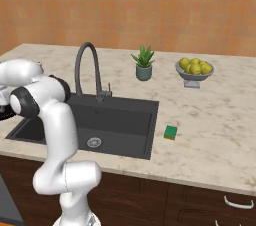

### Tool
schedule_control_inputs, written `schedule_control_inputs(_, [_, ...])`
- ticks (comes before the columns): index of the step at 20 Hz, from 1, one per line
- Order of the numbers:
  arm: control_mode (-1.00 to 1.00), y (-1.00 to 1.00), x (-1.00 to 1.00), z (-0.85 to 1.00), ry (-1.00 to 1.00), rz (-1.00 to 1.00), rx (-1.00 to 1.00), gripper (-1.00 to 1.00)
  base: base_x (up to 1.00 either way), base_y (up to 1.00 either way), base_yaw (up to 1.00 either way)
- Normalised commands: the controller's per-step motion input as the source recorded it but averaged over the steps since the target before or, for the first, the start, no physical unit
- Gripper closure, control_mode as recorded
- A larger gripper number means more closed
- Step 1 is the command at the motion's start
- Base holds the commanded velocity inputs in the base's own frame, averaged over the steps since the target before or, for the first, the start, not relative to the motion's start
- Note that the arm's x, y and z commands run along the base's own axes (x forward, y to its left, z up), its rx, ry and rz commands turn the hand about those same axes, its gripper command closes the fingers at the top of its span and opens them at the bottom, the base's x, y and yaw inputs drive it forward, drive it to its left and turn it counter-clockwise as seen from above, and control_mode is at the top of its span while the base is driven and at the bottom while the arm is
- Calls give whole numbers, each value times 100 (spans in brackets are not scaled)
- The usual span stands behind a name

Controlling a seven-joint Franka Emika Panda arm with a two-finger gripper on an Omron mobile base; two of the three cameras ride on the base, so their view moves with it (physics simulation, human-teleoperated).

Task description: Pick the pan and sponge and place them into the sink. Then turn on the water.

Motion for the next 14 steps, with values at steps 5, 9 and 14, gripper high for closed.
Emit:
schedule_control_inputs(5, [-100,35,0,-21,-6,-3,2,-100,0,0,0])
schedule_control_inputs(9, [-100,53,0,-25,-4,-5,1,-100,0,0,0])
schedule_control_inputs(14, [-100,57,0,-20,2,-4,-2,-100,0,0,0])
